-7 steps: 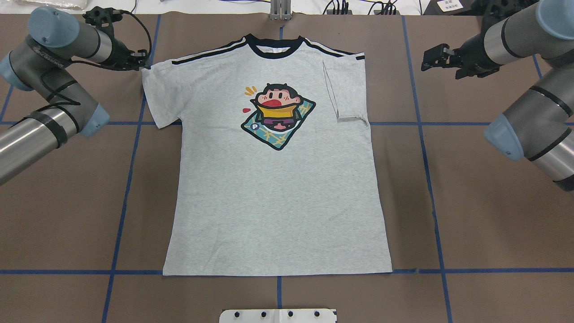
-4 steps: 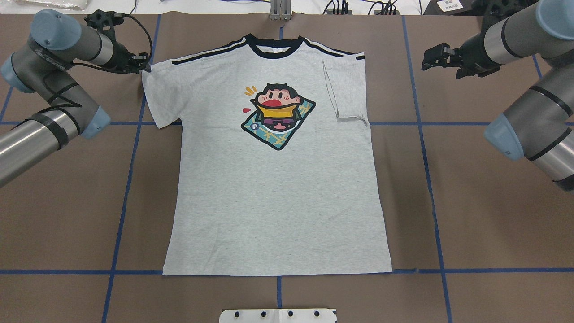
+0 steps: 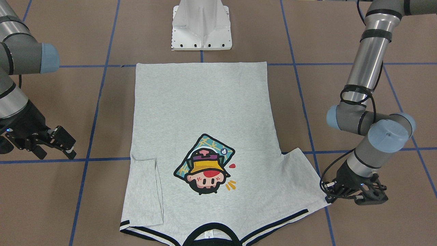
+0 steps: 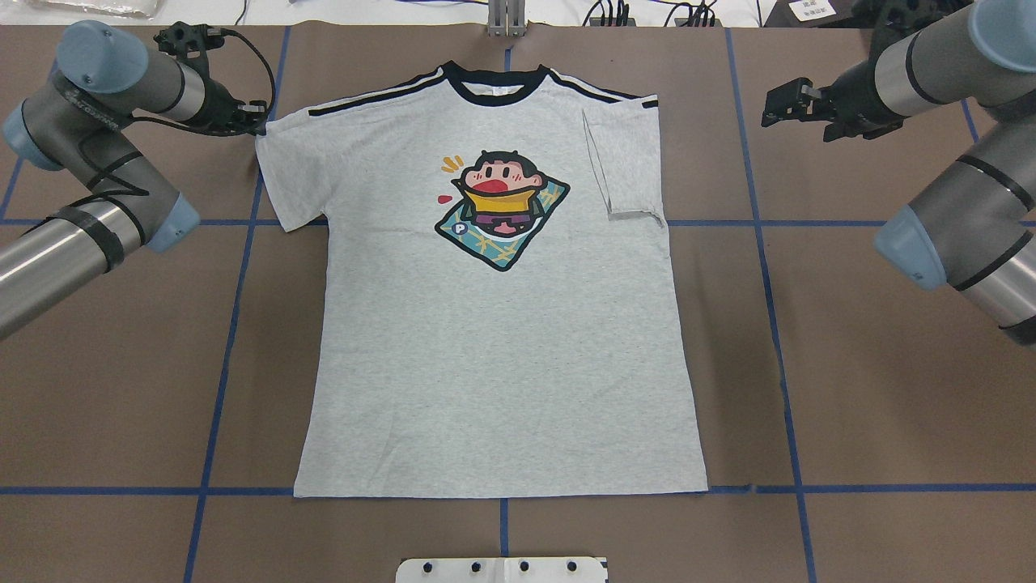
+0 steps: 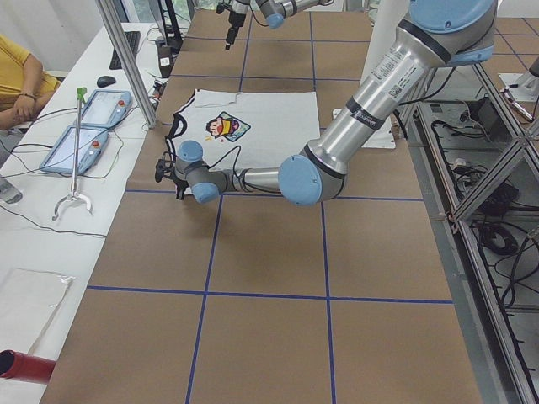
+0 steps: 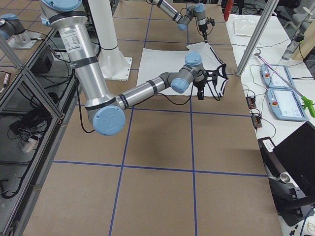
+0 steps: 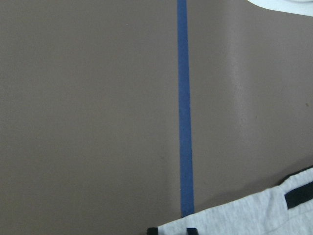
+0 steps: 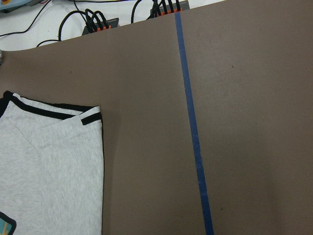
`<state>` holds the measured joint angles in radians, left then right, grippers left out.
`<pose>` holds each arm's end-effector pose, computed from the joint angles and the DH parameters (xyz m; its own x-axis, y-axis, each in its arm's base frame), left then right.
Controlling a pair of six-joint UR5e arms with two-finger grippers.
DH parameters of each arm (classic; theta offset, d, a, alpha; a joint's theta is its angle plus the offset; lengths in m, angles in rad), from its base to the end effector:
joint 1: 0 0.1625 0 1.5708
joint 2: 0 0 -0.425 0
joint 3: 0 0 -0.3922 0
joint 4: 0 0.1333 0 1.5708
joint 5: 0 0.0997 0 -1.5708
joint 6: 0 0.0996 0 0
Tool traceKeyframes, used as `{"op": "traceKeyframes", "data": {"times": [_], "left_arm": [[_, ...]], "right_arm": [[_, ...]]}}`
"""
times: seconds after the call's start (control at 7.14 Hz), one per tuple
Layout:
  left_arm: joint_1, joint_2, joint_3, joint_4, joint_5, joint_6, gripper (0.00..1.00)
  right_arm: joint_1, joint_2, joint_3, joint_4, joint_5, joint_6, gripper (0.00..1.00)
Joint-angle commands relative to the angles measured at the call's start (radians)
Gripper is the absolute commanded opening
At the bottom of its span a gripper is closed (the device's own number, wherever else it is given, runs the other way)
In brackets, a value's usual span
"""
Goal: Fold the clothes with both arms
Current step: 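Raise the right gripper away while the left gripper moves to the other sleeve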
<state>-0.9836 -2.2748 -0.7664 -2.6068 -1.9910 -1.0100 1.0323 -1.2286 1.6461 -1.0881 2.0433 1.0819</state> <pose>0.3648 -0.7154 0.4995 0.5859 -0.0039 -0.8104 0.3148 0.9226 0.2232 -0.2489 -0.5882 0.3808 0.5545 0.1128 0.8245 -0.3637 0.9240 0.1183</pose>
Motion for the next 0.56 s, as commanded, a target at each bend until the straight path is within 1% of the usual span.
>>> {"op": "traceKeyframes", "data": {"times": [0.0, 0.14, 0.28, 0.42], "left_arm": [[0.0, -0.002, -0.001, 0.001, -0.003, 0.028, 0.0], [-0.001, -0.015, -0.017, 0.001, -0.009, 0.022, 0.0], [-0.001, -0.018, -0.077, 0.007, -0.009, 0.013, 0.0], [0.0, -0.023, -0.13, 0.048, -0.006, 0.004, 0.0]], "right_arm": [[0.0, -0.002, 0.0, -0.001, 0.0, 0.006, 0.99], [0.0, 0.0, 0.001, 0.0, 0.0, 0.007, 0.99], [0.0, 0.0, 0.006, -0.001, 0.002, 0.007, 0.99], [0.0, 0.0, 0.007, -0.001, 0.002, 0.007, 0.99]]}}
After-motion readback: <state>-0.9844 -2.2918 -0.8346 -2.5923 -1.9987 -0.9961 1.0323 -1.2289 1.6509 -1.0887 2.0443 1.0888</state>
